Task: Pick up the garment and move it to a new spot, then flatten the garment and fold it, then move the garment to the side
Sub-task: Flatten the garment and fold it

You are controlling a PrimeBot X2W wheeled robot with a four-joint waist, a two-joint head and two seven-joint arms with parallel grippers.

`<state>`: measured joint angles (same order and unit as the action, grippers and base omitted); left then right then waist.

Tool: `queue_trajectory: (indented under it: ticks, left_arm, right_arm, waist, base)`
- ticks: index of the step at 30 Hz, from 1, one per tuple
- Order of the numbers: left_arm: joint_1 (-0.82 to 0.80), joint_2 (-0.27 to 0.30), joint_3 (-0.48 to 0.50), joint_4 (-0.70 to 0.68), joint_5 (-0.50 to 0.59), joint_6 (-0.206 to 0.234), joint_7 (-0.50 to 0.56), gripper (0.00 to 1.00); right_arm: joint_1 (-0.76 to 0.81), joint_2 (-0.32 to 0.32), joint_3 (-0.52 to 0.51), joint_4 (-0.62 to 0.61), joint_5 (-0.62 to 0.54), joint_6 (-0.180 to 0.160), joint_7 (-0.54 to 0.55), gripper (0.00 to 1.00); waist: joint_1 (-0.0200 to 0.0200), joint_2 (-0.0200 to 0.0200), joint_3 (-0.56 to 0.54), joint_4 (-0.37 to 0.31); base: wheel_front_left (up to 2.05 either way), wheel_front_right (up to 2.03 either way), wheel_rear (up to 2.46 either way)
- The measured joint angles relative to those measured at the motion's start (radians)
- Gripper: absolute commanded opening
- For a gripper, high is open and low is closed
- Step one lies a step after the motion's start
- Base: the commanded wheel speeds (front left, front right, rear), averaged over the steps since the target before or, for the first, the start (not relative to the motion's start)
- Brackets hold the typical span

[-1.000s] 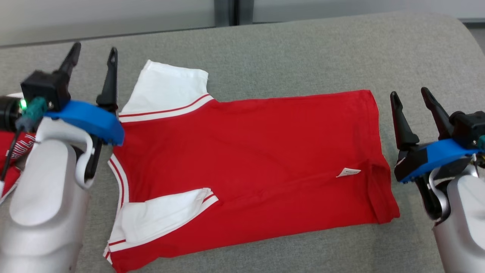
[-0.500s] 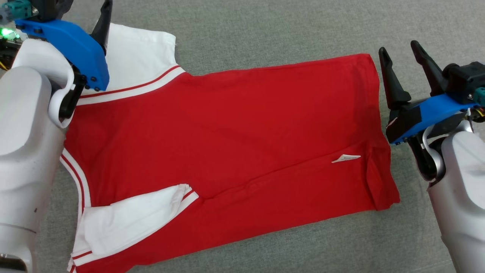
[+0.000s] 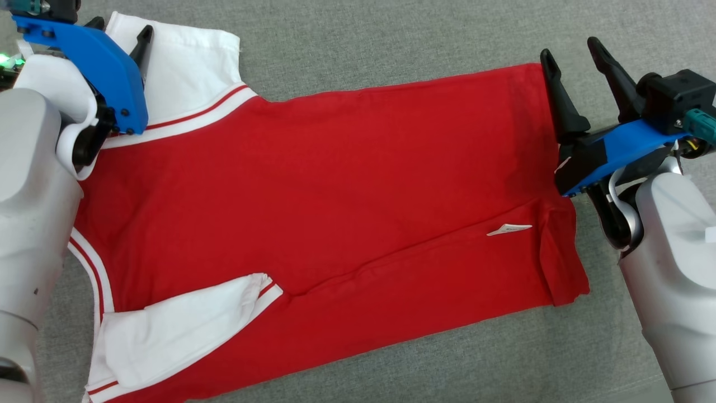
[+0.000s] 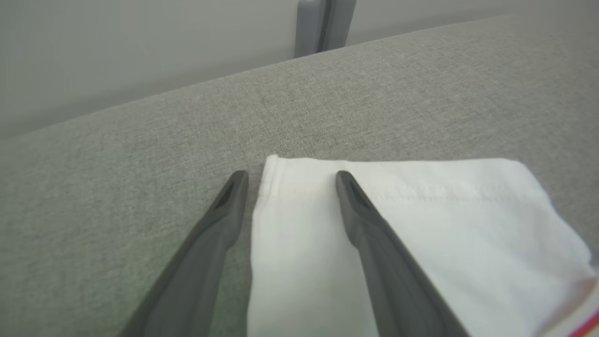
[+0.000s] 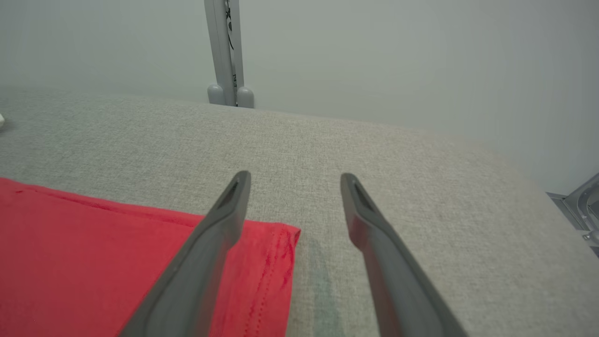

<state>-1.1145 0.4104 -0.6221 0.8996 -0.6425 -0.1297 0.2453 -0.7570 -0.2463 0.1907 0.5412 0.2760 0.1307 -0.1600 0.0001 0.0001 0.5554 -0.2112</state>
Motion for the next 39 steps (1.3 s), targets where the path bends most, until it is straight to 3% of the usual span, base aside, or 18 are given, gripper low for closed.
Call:
queue_trajectory:
  ticks: [5,6,7,8,14,29,39]
  left_arm:
    - [-0.022,-0.01,-0.007,0.025,-0.081,0.0,0.044,1.0]
    - [-0.026,-0.009,-0.014,0.026,-0.084,0.0,0.046,0.82]
    - [-0.033,-0.007,-0.028,0.03,-0.083,0.0,0.052,0.04]
    - [-0.038,-0.006,-0.039,0.032,-0.084,0.0,0.053,0.0]
    - [-0.05,-0.008,-0.076,0.05,-0.086,0.0,0.008,0.0]
    - [-0.077,-0.032,-0.171,0.026,-0.108,0.0,-0.068,0.0]
    - [-0.089,-0.045,-0.208,0.034,-0.136,0.0,-0.098,0.0]
  right_arm:
    - [-0.016,-0.005,0.021,0.023,0.01,0.0,-0.009,1.0]
    - [-0.02,-0.007,0.024,0.026,0.012,0.0,-0.009,1.0]
    - [-0.022,-0.008,0.028,0.03,0.015,0.0,-0.008,1.0]
    - [-0.023,-0.009,0.032,0.037,0.017,0.0,-0.008,1.0]
    - [-0.041,-0.018,0.069,0.069,0.058,0.0,0.052,1.0]
    - [-0.127,-0.109,0.192,0.094,0.193,0.0,0.479,1.0]
    - [-0.158,-0.12,0.216,0.135,0.209,0.0,0.565,1.0]
  waist:
    - [-0.0001,-0.0001,0.01,-0.002]
    - [-0.0001,0.0,0.011,-0.002]
    - [-0.0001,-0.0001,0.011,-0.002]
    - [-0.0001,-0.0001,0.011,-0.002]
    - [0.0,0.0,-0.012,0.003]
    - [-0.0001,-0.0001,-0.044,0.042]
    - [0.0,0.0,-0.035,0.065]
  base:
    - [0.0,0.0,0.0]
    - [0.0,0.0,0.0]
    - [0.0,0.0,0.0]
    - [0.0,0.0,0.0]
    - [0.0,0.0,0.0]
    - [0.0,0.0,0.0]
    - [0.0,0.0,0.0]
